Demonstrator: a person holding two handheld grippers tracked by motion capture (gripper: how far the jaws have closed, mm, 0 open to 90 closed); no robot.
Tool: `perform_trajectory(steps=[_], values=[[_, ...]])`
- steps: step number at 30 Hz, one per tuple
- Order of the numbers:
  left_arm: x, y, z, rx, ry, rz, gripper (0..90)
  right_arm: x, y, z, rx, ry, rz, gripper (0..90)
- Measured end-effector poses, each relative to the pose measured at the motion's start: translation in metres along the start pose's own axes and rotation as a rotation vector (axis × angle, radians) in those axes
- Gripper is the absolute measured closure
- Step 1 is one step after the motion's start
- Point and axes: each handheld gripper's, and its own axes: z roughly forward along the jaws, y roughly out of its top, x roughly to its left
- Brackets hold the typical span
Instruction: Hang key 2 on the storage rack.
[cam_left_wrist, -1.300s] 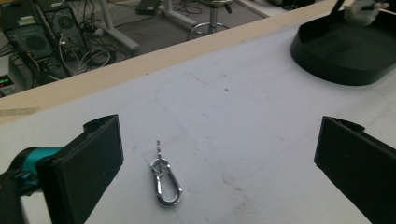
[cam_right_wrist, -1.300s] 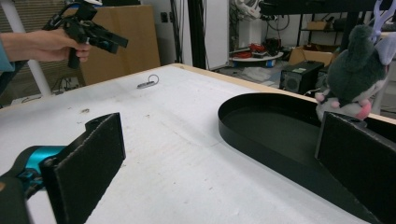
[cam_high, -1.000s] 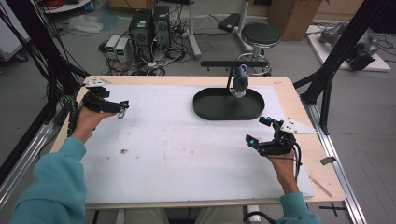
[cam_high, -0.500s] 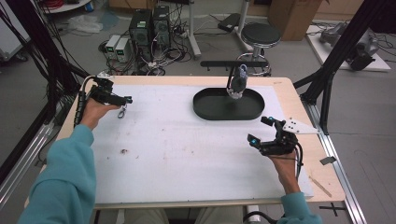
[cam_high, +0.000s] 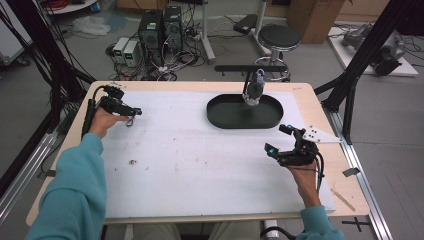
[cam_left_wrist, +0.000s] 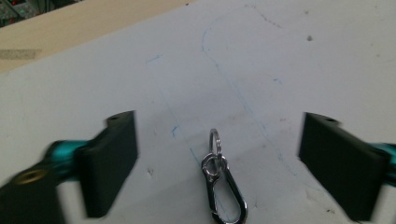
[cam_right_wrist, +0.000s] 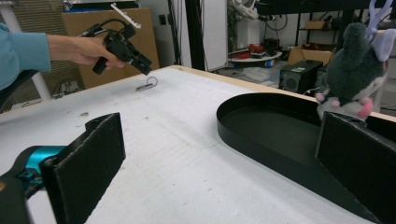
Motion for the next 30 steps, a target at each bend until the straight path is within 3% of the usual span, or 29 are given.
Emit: perform_trajectory(steps=[6, 14, 20, 30], values=[[-0.0003, -0.0010, 0.0036, 0.032, 0.000, -0.013, 25.1, 0.0003, 0.0003, -0.0009, 0.001, -0.001, 0.002, 0.6], [0.0001, -0.0012, 0.0044, 0.066, 0.008, -0.065, 47.9, 0.0004, -0.0002, 0.0009, -0.001, 0.006, -0.001, 0.6], [-0.0015, -0.0007, 0.0054, 0.079, 0.029, -0.070, 55.4, 0.0006, -0.0003, 0.0013, -0.002, 0.007, 0.003, 0.6], [-0.0030, -0.0014, 0.0088, 0.102, 0.025, -0.069, 66.6, -0.0002, -0.0001, 0.0006, -0.005, 0.006, 0.000, 0.7]])
